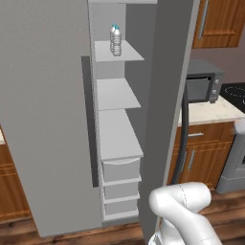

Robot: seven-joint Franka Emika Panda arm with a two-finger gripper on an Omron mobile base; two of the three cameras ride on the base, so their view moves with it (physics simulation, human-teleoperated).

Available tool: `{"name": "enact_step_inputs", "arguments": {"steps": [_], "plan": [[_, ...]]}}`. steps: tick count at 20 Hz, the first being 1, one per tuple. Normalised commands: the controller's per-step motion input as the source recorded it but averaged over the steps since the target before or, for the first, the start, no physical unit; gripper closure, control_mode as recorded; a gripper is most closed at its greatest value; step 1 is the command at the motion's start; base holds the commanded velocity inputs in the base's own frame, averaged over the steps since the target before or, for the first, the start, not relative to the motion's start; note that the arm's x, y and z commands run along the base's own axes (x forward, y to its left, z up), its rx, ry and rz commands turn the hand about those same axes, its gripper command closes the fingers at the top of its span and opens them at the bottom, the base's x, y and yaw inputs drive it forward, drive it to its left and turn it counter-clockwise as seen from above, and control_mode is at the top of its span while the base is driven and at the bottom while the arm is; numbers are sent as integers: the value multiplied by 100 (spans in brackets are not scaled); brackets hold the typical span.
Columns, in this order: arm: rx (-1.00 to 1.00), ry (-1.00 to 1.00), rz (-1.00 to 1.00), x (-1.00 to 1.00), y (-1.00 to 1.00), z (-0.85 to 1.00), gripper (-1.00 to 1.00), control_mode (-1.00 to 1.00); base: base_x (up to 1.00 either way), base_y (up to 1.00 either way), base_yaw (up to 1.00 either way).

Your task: Take the bottled waters from the counter and place them in the freezer to freeze. Close the freezer door after placing the bottles.

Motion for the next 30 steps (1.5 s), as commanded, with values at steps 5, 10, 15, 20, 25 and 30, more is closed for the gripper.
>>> {"name": "enact_step_inputs", "arguments": {"steps": [5, 10, 15, 20, 25, 30], "plan": [[8, -1, 13, 77, -25, -15, -100, -100, 0, 0, 0], [1, -2, 17, 17, 0, -11, -100, -100, 0, 0, 0], [0, -20, 8, 16, 16, -16, -100, -100, 0, 0, 0], [0, 1, 5, 40, 2, -2, -100, -100, 0, 0, 0], [0, 13, 3, 43, 0, 0, -100, -100, 0, 0, 0], [0, 11, 1, 65, 0, -9, -100, -100, 0, 0, 0]]}}
